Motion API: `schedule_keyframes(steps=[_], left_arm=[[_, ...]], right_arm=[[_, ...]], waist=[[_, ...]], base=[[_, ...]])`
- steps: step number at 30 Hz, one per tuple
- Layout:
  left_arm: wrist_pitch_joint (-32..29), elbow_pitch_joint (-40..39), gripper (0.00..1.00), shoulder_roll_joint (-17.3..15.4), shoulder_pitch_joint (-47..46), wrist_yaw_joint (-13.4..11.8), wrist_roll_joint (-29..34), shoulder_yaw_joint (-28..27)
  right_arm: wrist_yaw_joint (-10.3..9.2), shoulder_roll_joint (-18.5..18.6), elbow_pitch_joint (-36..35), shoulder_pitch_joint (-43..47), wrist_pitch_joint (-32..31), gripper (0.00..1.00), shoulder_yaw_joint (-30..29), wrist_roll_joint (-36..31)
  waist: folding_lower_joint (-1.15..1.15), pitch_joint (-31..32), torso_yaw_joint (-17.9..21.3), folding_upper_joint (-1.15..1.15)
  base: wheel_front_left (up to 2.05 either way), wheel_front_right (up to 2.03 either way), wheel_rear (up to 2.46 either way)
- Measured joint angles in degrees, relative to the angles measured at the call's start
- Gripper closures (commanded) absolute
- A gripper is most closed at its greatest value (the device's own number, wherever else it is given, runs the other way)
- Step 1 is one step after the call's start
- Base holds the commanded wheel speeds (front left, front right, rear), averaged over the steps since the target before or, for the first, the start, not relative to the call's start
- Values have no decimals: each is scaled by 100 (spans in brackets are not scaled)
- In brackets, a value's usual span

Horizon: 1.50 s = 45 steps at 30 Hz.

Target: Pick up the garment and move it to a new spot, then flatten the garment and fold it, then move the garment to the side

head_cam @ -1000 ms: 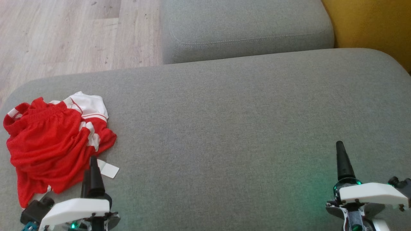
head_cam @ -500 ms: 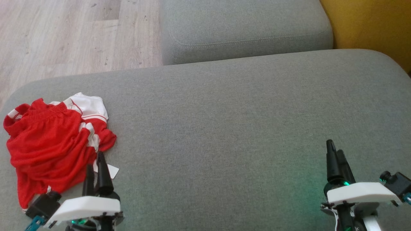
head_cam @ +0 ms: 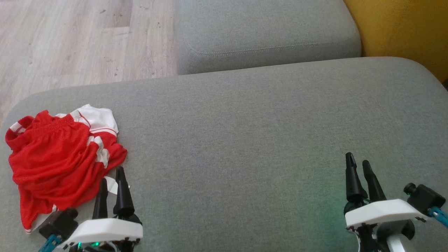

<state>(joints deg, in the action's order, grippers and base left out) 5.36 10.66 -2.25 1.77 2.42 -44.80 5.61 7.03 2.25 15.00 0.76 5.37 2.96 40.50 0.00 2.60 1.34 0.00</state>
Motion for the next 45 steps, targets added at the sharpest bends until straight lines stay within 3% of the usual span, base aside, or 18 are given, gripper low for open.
schedule_keyframes(steps=[21,45], left_arm=[[360,-93,0,-8,146,-201,1360,213],[742,-99,0,-19,214,-498,2702,445]], right_arm=[[1,5,-100,128,337,0,390,-1486],[1,8,-126,262,730,0,416,-3018]], waist=[[0,162,36,0],[0,200,89,0]], base=[[0,0,0],[0,0,0]])
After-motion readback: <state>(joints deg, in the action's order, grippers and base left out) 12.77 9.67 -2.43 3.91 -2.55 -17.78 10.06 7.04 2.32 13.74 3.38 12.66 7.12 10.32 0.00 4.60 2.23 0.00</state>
